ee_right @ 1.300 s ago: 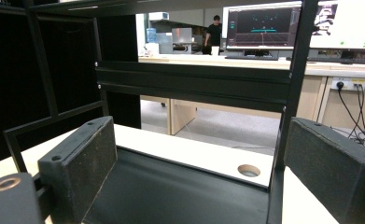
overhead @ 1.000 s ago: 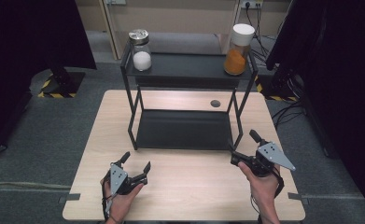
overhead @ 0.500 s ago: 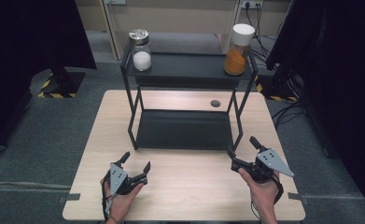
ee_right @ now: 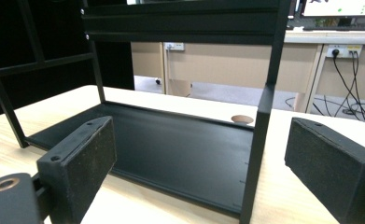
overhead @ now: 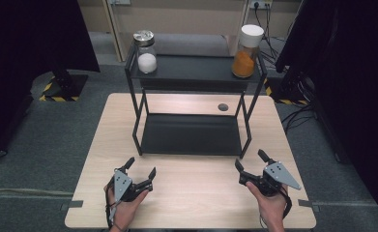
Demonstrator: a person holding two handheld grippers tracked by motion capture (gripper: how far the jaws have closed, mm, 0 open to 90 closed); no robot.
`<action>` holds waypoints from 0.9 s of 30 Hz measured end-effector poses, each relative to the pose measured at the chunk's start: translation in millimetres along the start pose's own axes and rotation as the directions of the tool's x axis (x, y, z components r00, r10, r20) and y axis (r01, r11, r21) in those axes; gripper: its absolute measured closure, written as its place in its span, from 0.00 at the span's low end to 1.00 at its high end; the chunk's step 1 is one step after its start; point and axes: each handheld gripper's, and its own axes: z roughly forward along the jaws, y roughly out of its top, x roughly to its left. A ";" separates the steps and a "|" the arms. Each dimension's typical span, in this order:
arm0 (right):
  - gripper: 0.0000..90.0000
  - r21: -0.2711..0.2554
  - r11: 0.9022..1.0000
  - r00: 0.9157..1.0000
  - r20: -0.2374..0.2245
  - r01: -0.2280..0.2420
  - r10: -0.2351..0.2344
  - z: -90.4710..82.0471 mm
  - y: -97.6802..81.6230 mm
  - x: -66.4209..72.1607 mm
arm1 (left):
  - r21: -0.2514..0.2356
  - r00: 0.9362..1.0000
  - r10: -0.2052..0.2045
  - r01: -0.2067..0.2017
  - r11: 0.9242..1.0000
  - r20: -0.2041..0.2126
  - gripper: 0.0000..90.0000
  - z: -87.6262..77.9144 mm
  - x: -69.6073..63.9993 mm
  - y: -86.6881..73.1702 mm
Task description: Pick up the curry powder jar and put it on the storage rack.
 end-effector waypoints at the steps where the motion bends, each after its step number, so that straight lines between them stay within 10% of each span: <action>1: 0.10 0.004 1.000 1.000 0.002 0.001 -0.001 -0.1 -1.4 -0.1 | 0.000 1.000 -0.001 0.001 1.000 0.000 0.13 -0.1 0.0 0.0; 27: 0.10 0.091 0.996 1.000 0.023 -0.005 0.003 -6.6 -42.7 3.2 | -0.001 1.000 -0.001 0.001 1.000 -0.001 0.13 -0.1 -0.1 -0.2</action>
